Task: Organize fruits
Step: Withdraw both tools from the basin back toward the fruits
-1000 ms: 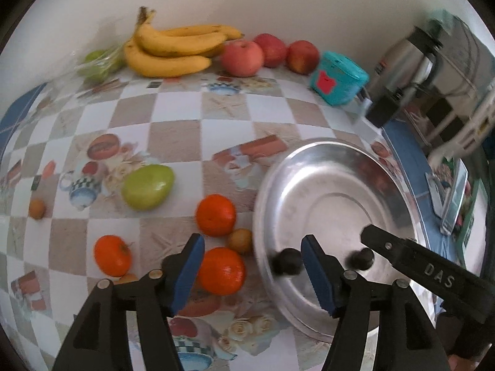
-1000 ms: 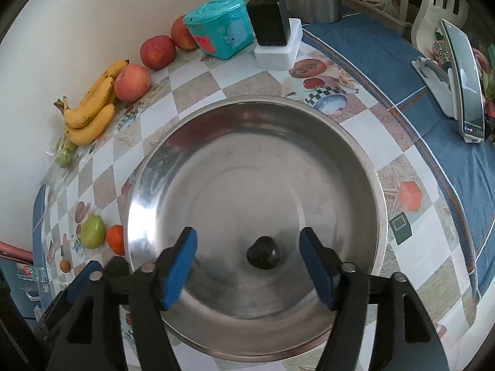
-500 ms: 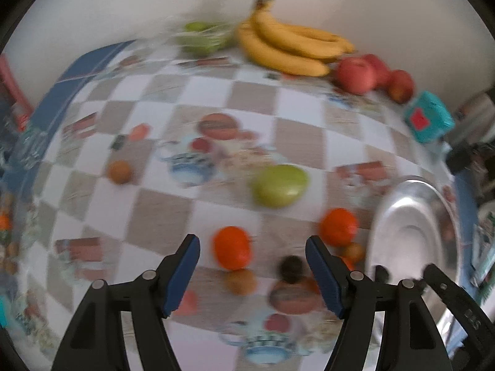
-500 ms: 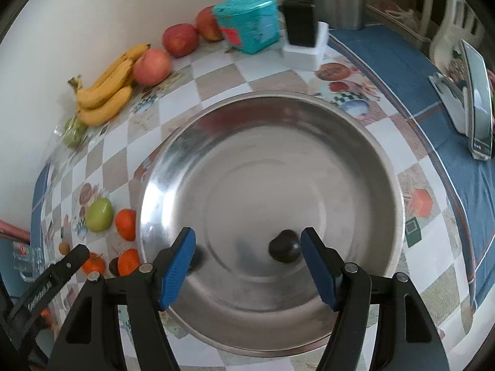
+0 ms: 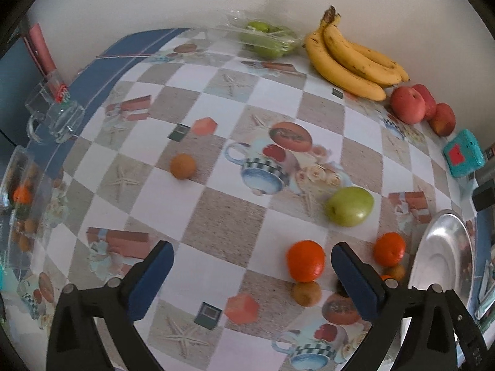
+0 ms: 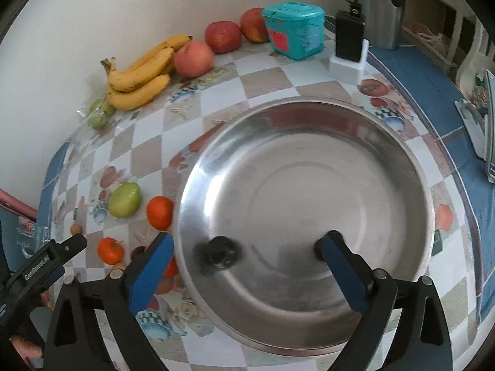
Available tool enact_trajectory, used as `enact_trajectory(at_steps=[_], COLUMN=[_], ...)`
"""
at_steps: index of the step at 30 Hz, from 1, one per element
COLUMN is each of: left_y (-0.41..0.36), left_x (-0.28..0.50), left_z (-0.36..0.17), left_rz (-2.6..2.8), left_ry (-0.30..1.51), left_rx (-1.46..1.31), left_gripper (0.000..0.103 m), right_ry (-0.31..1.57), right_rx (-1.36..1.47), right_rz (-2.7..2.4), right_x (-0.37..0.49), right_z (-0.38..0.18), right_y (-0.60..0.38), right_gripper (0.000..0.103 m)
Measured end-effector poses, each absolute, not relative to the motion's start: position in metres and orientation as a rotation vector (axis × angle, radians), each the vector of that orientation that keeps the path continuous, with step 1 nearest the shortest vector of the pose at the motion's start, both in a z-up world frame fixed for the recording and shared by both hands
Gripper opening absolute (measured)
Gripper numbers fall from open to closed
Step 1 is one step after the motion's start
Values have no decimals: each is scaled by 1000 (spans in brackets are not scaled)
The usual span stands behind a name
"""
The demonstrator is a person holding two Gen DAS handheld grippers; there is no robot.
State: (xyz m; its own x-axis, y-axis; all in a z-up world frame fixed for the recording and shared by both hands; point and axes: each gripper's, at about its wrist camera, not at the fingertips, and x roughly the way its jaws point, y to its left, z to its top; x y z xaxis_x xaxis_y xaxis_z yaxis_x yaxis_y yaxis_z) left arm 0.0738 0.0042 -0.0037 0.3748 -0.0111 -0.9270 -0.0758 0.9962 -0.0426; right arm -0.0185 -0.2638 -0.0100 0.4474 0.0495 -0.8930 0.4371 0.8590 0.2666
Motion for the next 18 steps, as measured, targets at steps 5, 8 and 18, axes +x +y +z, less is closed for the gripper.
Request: enact_trajectory(at_steps=[5,8,18], left_y=[10,13,23], left_x=[75,73,75], left_z=[-2,1,6], left_rz=[55,56,44], left_ry=[1173,1123,1098], left_rx=[-84,-76,-117], left_gripper=[103,103,103], right_ry=[1071,1063,1021], right_rx=[472,455,405], right_rz=[-205,-157,-76], right_x=[-14,-9,3], right_z=[-4,0,13], right_y=[-246,-232,-198], right_gripper=[97,97,97])
